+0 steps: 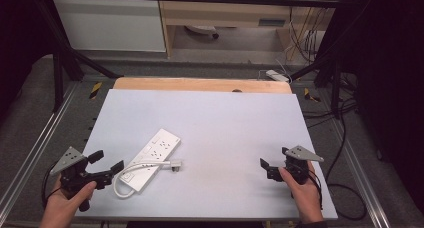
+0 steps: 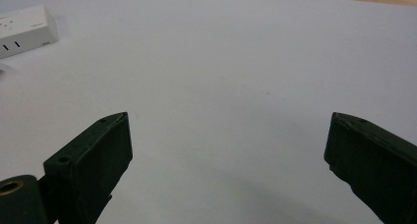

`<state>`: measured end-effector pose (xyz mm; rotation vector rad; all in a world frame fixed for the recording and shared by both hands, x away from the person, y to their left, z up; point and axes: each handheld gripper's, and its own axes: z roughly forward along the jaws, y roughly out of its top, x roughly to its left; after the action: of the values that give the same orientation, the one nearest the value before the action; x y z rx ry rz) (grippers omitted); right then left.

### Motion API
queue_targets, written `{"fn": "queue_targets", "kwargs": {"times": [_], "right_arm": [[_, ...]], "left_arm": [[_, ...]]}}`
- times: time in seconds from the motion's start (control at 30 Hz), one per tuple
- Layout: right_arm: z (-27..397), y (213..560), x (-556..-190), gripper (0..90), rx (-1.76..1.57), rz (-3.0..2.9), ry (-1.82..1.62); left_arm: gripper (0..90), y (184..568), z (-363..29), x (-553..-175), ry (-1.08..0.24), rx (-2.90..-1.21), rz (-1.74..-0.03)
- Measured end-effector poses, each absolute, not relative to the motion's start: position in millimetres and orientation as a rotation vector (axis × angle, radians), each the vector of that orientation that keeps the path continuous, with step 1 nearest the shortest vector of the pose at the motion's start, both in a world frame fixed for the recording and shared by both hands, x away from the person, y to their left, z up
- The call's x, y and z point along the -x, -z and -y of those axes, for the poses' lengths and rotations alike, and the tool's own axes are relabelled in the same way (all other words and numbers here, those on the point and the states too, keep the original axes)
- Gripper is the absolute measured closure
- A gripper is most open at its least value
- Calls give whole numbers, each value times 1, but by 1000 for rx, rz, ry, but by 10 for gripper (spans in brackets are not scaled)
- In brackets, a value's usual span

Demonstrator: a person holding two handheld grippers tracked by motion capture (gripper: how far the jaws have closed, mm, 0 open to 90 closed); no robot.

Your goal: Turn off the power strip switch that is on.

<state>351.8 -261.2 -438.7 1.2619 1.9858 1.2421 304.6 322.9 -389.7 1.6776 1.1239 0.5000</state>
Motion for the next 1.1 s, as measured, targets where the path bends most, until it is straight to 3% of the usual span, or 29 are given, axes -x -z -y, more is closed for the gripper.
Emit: {"fn": "queue_targets", "kwargs": {"times": [0.3, 0.7, 1.1], "right_arm": [[262, 438, -352, 45, -1263, -1983, -1243], [262, 438, -351, 46, -1265, -1980, -1244], [262, 438, -351, 47, -1267, -1976, -1246]], "left_arm": [[165, 388, -319, -305, -488, -1693, -1128], [413, 380, -311, -312, -475, -1707, -1105], [606, 378, -305, -320, -451, -1717, -1089]]}}
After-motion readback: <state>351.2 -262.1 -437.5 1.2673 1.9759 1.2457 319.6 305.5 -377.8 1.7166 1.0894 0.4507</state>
